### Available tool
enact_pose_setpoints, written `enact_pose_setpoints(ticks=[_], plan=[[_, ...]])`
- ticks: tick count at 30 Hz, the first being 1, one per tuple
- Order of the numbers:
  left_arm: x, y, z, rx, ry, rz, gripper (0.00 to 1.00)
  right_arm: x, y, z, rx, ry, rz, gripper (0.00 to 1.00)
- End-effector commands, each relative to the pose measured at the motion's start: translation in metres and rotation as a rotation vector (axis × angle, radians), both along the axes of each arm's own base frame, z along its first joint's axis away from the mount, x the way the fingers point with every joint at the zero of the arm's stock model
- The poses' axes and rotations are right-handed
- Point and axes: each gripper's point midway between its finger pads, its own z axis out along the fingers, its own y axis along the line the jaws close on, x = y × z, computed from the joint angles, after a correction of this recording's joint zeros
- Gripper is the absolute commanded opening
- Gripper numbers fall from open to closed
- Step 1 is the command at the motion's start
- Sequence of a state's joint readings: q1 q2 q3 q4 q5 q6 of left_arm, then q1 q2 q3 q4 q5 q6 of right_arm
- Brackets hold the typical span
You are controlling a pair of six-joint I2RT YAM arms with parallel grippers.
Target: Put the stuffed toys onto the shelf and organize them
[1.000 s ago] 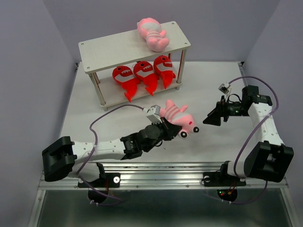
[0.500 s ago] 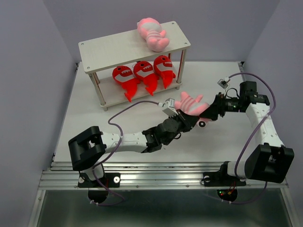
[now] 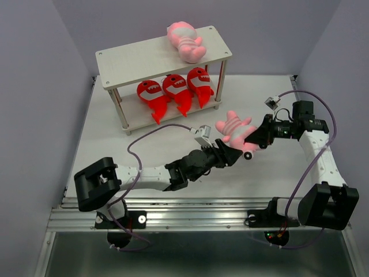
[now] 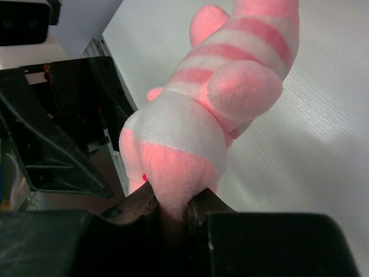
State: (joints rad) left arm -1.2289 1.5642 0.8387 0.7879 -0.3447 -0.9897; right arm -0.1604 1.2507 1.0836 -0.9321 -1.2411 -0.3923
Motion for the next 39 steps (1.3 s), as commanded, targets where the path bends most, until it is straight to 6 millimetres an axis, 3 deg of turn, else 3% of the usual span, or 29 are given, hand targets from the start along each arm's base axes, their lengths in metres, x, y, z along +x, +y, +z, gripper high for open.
enact_pose_setpoints(ticks=[1, 2, 4, 5, 6, 7, 8, 14, 18, 22, 25, 33, 39], plan=[[-0.029, 0.020, 0.043, -0.005, -0.218, -0.126, 0.70, -0.001, -0.009, -0.004, -0.128, -0.128, 0.015, 0.01], [-0.034, 0.028, 0.028, 0.065, -0.263, -0.154, 0.75, 0.001, -0.012, -0.007, -0.175, -0.184, 0.035, 0.01], [-0.041, 0.043, 0.040, 0.095, -0.339, -0.174, 0.79, -0.006, -0.019, -0.016, -0.242, -0.168, 0.051, 0.01], [-0.047, 0.048, 0.029, 0.164, -0.358, -0.213, 0.79, -0.004, -0.023, -0.019, -0.291, -0.232, 0.090, 0.01], [-0.050, 0.057, 0.038, 0.209, -0.446, -0.227, 0.79, -0.007, -0.027, -0.023, -0.326, -0.241, 0.109, 0.01], [-0.051, 0.058, 0.028, 0.249, -0.428, -0.248, 0.80, -0.009, -0.028, -0.024, -0.335, -0.258, 0.137, 0.02], [-0.052, 0.066, 0.035, 0.300, -0.510, -0.259, 0.80, -0.021, -0.030, -0.030, -0.363, -0.231, 0.175, 0.02], [-0.063, 0.090, 0.027, 0.589, -0.796, -0.412, 0.80, -0.040, -0.040, -0.051, -0.559, -0.397, 0.407, 0.04], [-0.058, 0.088, 0.037, 0.691, -0.967, -0.453, 0.81, -0.051, -0.029, -0.051, -0.609, -0.460, 0.511, 0.05], [-0.043, 0.077, 0.030, 0.762, -1.044, -0.473, 0.81, -0.060, -0.010, -0.044, -0.584, -0.506, 0.583, 0.05], [-0.024, 0.070, 0.026, 0.768, -1.057, -0.502, 0.81, -0.069, 0.006, -0.040, -0.543, -0.526, 0.640, 0.05], [-0.008, 0.060, 0.009, 0.742, -1.079, -0.602, 0.81, -0.078, 0.015, -0.042, -0.523, -0.568, 0.680, 0.05], [-0.022, 0.054, -0.004, 0.638, -1.067, -0.736, 0.80, -0.086, 0.023, -0.039, -0.480, -0.599, 0.708, 0.07]])
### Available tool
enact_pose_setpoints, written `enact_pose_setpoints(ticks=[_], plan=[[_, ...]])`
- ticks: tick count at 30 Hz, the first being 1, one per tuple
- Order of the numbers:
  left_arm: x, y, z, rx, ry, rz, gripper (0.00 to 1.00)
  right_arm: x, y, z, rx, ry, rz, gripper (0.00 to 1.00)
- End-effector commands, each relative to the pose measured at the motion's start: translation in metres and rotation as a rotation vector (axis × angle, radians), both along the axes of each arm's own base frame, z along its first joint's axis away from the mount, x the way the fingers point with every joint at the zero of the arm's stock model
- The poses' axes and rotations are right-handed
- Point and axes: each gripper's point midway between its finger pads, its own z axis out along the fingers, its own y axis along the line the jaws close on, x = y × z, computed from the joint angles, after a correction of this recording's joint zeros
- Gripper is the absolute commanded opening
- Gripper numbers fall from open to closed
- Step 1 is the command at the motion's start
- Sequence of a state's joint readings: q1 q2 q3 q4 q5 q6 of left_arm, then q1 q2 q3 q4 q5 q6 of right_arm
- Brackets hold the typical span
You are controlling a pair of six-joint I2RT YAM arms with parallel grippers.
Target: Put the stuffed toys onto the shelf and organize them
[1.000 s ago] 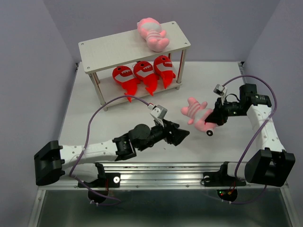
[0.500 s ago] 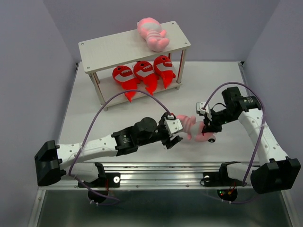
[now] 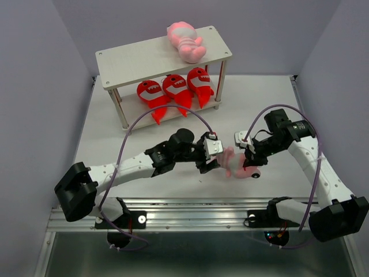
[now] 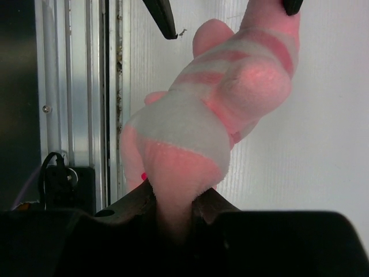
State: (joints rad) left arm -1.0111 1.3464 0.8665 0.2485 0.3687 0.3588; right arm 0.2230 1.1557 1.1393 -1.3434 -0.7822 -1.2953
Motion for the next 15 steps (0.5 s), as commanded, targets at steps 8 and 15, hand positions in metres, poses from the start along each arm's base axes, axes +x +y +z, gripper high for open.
enact_pose_setpoints(ticks=[8, 15], plan=[[0.002, -0.011, 0.049, -0.169, -0.042, -0.078, 0.81, -0.021, 0.016, 0.001, 0.066, 0.021, 0.088, 0.07], [0.009, -0.004, 0.041, -0.140, -0.018, -0.069, 0.80, -0.025, 0.018, 0.006, 0.081, 0.008, 0.096, 0.07]])
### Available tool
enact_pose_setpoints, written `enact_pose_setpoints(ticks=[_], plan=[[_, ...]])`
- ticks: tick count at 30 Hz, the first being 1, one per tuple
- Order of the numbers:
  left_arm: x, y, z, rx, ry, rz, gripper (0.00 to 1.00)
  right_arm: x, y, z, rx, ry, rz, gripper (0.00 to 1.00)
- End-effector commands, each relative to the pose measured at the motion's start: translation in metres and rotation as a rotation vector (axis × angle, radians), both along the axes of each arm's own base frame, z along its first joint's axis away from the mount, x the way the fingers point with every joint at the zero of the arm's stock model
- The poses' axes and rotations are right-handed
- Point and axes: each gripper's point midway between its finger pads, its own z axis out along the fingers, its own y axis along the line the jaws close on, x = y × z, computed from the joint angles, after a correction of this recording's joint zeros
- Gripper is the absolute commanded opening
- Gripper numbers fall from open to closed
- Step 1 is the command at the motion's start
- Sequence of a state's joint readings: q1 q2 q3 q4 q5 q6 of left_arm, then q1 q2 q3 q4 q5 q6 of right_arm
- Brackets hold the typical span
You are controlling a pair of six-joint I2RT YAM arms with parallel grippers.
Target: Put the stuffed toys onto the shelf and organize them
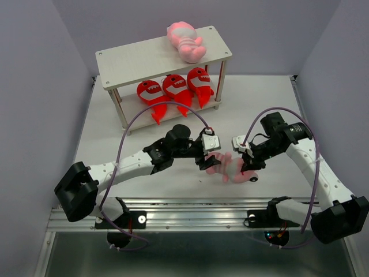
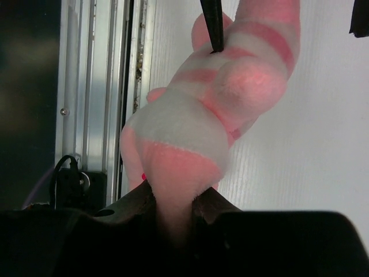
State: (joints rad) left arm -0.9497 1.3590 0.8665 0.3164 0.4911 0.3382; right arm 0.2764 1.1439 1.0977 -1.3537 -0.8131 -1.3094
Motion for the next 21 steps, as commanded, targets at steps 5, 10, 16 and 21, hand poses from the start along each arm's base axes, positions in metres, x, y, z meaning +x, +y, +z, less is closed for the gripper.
enact_pose_setpoints(ticks=[5, 10, 16, 21], plan=[[-0.025, -0.003, 0.014, -0.043, 0.055, -0.151, 0.80, 0.002, 0.010, 0.020, 0.074, -0.074, 0.004, 0.07], [-0.042, -0.004, -0.004, -0.002, 0.137, -0.233, 0.77, 0.005, 0.012, 0.024, 0.086, -0.086, 0.000, 0.07], [-0.044, -0.005, -0.008, -0.015, 0.186, -0.219, 0.50, 0.006, 0.014, 0.020, 0.095, -0.072, -0.014, 0.09], [-0.040, -0.006, 0.004, -0.075, 0.208, -0.168, 0.14, 0.006, 0.015, 0.018, 0.105, -0.061, -0.038, 0.15]])
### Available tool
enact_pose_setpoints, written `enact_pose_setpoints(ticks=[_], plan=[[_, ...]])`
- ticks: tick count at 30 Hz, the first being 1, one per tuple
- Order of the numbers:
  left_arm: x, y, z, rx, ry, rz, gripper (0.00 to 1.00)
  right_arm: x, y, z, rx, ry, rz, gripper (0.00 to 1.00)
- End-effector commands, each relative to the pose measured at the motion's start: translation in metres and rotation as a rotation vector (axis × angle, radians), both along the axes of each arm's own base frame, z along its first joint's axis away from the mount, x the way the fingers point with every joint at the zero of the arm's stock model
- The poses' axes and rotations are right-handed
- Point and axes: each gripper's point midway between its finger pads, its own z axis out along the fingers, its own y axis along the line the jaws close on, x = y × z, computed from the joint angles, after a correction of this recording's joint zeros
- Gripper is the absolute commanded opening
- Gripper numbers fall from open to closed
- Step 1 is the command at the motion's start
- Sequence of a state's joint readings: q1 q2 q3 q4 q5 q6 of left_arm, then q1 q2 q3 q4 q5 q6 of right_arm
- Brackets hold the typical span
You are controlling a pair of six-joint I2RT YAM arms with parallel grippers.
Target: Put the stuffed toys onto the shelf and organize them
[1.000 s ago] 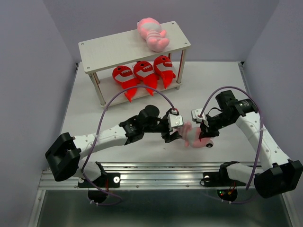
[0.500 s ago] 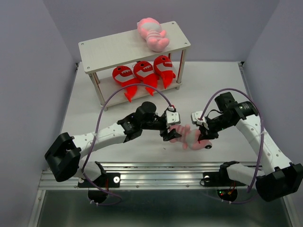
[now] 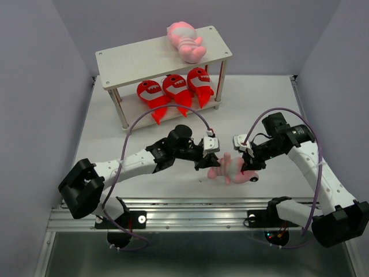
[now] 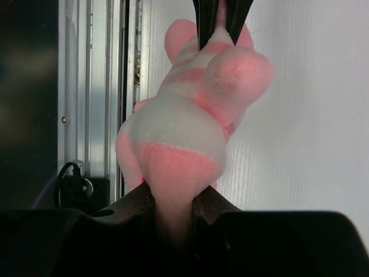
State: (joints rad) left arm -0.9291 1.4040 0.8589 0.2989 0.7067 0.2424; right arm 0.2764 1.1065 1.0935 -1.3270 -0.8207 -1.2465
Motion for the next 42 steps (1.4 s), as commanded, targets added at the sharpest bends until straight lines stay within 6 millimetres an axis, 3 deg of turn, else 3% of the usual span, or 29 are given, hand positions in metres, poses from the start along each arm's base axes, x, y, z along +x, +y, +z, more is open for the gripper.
enact_pose_setpoints(ticks=[1, 3, 5, 6, 8, 9, 10, 15, 18, 21, 25, 28, 30, 31, 34, 37, 40, 42], plan=[[-0.007, -0.001, 0.024, -0.089, 0.027, 0.010, 0.11, 0.007, 0.014, 0.011, 0.088, -0.052, -0.004, 0.17], [-0.007, 0.003, 0.027, -0.099, 0.032, 0.037, 0.02, 0.009, 0.016, 0.015, 0.106, -0.055, -0.028, 0.21], [-0.008, 0.010, 0.031, -0.109, 0.050, 0.079, 0.00, 0.012, 0.018, 0.019, 0.125, -0.070, -0.050, 0.35], [-0.008, 0.014, 0.032, -0.110, 0.063, 0.099, 0.00, 0.013, 0.019, 0.021, 0.131, -0.054, -0.083, 0.56], [-0.010, 0.024, 0.035, -0.122, 0.100, 0.153, 0.00, 0.025, 0.022, 0.027, 0.160, -0.090, -0.134, 0.73], [-0.011, 0.028, 0.032, -0.114, 0.118, 0.171, 0.00, 0.026, 0.023, 0.034, 0.184, -0.071, -0.201, 1.00], [-0.011, 0.036, 0.033, -0.122, 0.159, 0.218, 0.00, 0.044, 0.027, 0.048, 0.229, -0.140, -0.246, 1.00], [-0.006, 0.066, 0.026, -0.102, 0.246, 0.390, 0.00, 0.082, 0.015, 0.093, 0.302, -0.193, -0.580, 1.00], [0.004, 0.090, 0.030, -0.125, 0.297, 0.534, 0.00, 0.101, 0.005, 0.109, 0.329, -0.217, -0.731, 1.00], [0.015, 0.113, 0.047, -0.185, 0.327, 0.684, 0.00, 0.117, -0.008, 0.107, 0.333, -0.246, -0.861, 1.00], [0.020, 0.136, 0.103, -0.343, 0.303, 0.775, 0.00, 0.124, -0.017, 0.078, 0.325, -0.215, -0.942, 1.00], [0.026, 0.159, 0.171, -0.508, 0.271, 0.860, 0.00, 0.124, -0.019, 0.061, 0.355, -0.156, -0.953, 1.00], [0.031, 0.167, 0.195, -0.563, 0.267, 0.903, 0.00, 0.118, -0.016, 0.049, 0.369, -0.113, -0.928, 1.00], [0.038, 0.175, 0.220, -0.629, 0.284, 0.955, 0.00, 0.117, -0.016, 0.048, 0.379, -0.108, -0.925, 1.00], [0.054, 0.191, 0.251, -0.726, 0.320, 1.079, 0.00, 0.109, -0.011, 0.038, 0.413, -0.089, -0.887, 1.00], [0.077, 0.201, 0.296, -0.847, 0.369, 1.209, 0.00, 0.105, -0.014, 0.031, 0.437, -0.105, -0.885, 1.00], [0.098, 0.211, 0.305, -0.875, 0.385, 1.352, 0.00, 0.101, -0.017, 0.021, 0.438, -0.114, -0.888, 1.00], [0.113, 0.214, 0.322, -0.913, 0.398, 1.409, 0.00, 0.101, -0.018, 0.027, 0.446, -0.132, -0.893, 1.00]])
